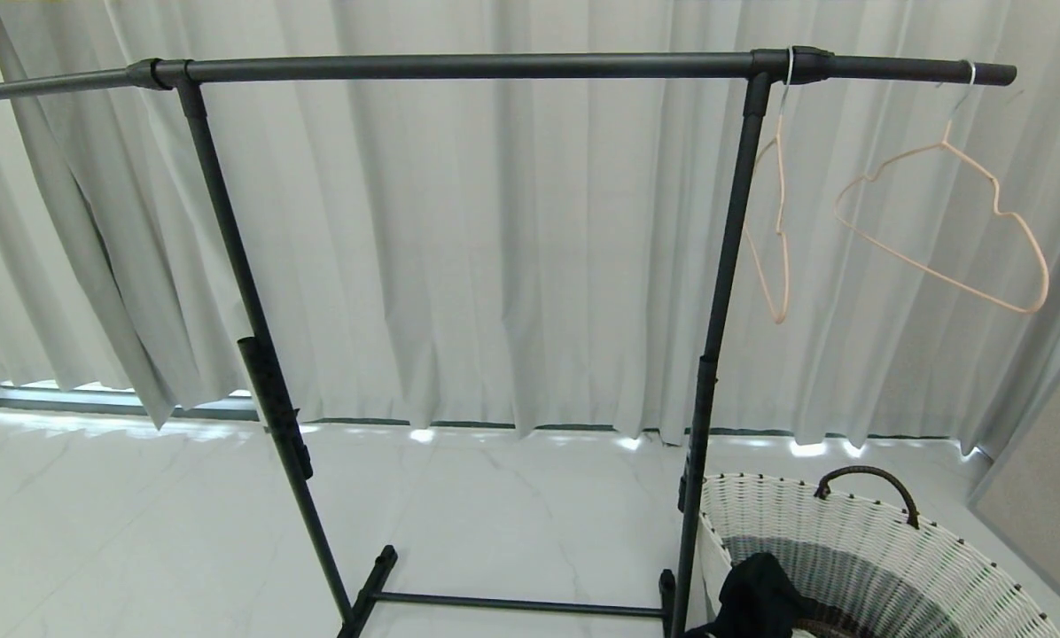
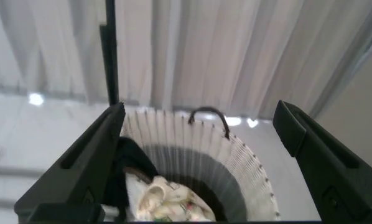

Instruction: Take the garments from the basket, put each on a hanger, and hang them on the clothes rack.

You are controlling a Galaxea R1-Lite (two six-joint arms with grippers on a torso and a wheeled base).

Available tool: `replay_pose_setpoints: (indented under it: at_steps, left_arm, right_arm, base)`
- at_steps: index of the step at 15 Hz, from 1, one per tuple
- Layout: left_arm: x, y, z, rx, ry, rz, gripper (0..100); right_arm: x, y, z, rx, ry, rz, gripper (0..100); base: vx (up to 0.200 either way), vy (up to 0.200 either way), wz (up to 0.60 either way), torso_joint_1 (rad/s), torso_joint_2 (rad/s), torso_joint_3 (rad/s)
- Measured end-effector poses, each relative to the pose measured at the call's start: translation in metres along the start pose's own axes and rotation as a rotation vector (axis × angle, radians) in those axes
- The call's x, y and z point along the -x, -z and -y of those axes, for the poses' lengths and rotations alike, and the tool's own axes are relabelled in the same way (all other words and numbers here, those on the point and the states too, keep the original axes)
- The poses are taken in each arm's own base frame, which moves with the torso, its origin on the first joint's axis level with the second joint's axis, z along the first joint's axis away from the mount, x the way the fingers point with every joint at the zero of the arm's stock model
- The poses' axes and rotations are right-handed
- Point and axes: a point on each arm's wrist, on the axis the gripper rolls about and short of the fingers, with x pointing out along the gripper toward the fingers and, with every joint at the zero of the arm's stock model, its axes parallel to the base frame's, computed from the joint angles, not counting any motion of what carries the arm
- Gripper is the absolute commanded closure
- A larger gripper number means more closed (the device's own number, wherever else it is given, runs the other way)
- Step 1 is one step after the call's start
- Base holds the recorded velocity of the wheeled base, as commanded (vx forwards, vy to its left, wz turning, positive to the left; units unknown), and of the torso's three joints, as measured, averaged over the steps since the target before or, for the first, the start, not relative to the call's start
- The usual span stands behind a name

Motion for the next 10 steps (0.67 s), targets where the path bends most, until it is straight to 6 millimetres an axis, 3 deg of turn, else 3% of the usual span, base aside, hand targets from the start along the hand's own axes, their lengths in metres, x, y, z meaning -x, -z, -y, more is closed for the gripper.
replay_pose_setpoints:
  at_steps: [2,4,7,10]
  left_arm:
    - [0.000,0.000,0.000,0.000,0.000,0.000,0]
    - [0.000,0.000,0.000,0.000,0.000,0.000,0]
    - [0.000,0.000,0.000,0.000,0.000,0.004,0]
    - [0.000,-0.001,0.000,0.000,-0.001,0.005,0]
  right_arm:
    - [-0.025,-0.014,0.002,0.122,-0.016,-0.184,0]
    - [-0.057,-0.012,0.002,0.250,-0.055,-0.396,0]
    - [-0.098,0.017,0.000,0.434,-0.160,-0.642,0]
    - [-0.112,0.054,-0.006,0.574,-0.305,-0.814,0]
  base:
    - [0.000,0.000,0.00,0.000,0.00,0.000]
    - [0.000,0.000,0.00,0.000,0.00,0.000]
    - [0.000,0.000,0.00,0.000,0.00,0.000]
    - [0.000,0.000,0.00,0.000,0.00,0.000]
